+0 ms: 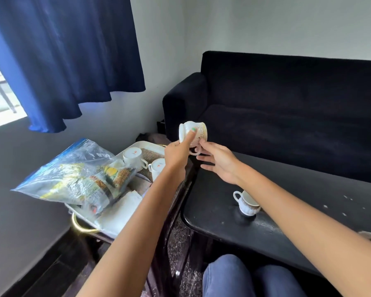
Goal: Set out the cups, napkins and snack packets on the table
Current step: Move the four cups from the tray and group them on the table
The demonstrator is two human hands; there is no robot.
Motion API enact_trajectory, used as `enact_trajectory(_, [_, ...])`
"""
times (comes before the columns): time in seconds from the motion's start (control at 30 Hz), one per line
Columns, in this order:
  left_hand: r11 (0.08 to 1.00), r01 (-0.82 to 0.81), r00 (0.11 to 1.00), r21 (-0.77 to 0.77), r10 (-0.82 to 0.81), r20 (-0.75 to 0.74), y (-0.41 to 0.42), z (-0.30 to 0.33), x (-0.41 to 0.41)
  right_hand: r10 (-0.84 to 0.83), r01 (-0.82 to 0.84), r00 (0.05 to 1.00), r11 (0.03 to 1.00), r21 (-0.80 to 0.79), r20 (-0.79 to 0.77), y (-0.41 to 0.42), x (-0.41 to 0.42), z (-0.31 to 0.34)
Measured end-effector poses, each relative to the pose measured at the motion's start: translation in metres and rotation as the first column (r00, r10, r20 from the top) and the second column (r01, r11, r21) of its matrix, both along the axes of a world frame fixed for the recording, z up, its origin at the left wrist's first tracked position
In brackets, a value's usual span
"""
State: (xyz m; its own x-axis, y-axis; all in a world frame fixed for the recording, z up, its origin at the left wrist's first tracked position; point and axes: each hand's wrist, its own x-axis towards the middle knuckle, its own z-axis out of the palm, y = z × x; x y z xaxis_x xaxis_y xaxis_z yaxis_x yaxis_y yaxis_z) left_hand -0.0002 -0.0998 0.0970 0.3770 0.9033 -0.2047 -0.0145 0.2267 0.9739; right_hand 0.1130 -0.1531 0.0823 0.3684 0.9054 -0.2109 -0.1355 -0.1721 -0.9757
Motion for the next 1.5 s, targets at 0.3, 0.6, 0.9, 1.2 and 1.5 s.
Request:
enact_trajectory(0.3, [0.926, 0.33, 0.943, -0.184, -0.334, 0.009, -0.031, -0.011, -0.011, -0.084, 0.088, 0.994, 0.994, 0.059, -0.067, -0.035, 0.003, 0.011])
enact_trajectory(0.6, [0.927, 0.371, 0.929, 0.063, -0.371, -0.001, -0.032, -0.029, -0.021, -0.078, 0.067, 0.992, 0.991, 0.113, 0.096, -0.047, 0.004, 0.008])
enact_trajectory(0.9, [0.882, 0.345, 0.938, 0.322, -0.336, -0.087, -0.044, -0.054, -0.008, -0.003, -0.046, 0.936, 0.99, 0.131, 0.353, -0.073, 0.027, -0.009])
enact_trajectory(1.2, [0.78, 0.482, 0.861, 0.4, -0.336, -0.383, -0.083, -0.077, 0.031, 0.079, -0.06, 0.816, 0.997, -0.051, 0.572, -0.126, 0.065, -0.019])
enact_trajectory(1.5, [0.636, 0.689, 0.665, 0.348, -0.364, -0.652, -0.118, -0.099, 0.091, 0.095, 0.062, 0.702, 0.979, -0.193, 0.706, -0.174, 0.118, -0.046])
